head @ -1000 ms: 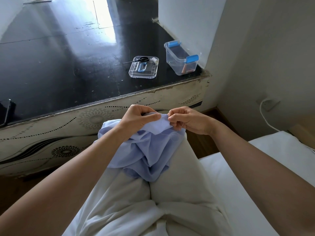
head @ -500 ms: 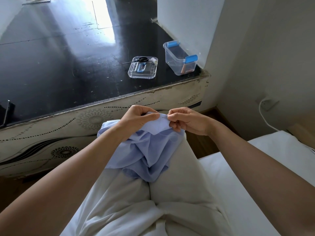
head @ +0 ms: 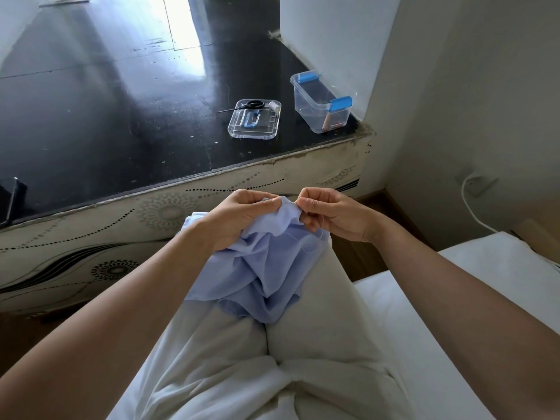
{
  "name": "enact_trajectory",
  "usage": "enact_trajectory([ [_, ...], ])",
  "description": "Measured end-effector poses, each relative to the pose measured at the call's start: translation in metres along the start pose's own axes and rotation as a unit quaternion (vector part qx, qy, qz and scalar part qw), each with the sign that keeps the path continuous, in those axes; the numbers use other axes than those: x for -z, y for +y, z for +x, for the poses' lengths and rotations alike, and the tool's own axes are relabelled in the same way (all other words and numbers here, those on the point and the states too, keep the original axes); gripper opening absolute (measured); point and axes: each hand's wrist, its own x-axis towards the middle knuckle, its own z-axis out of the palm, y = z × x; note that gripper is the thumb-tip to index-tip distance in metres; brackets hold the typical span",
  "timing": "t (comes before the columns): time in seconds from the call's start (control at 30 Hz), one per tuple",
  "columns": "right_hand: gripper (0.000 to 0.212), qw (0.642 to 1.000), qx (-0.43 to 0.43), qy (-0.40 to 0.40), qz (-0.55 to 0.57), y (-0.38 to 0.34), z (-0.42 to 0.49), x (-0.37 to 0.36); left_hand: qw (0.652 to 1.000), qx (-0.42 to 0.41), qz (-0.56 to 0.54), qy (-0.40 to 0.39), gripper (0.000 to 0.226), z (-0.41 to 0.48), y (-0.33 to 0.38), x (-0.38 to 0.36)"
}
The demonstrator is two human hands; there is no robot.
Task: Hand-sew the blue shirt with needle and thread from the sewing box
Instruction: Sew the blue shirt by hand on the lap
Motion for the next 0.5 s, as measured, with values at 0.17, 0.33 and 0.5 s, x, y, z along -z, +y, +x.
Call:
enact_trajectory([
  [0.17, 0.033, 1.000, 0.007, 0.013, -0.005, -0.001, 0.003, -0.004, 0.996, 0.018, -0.076, -0.042, 0.019, 0.001, 0.000, -0.001],
  [0.33, 0.022, 0.999, 0.012, 0.033, -0.030, 0.000, 0.005, -0.010, 0.994, 0.062, -0.077, -0.041, 0.028, 0.004, -0.002, -0.004],
  [0.5, 0.022, 0.997, 0.037, 0.060, -0.035, -0.001, 0.005, -0.012, 0.995, 0.049, -0.085, -0.010, 0.026, 0.002, 0.002, -0.007],
])
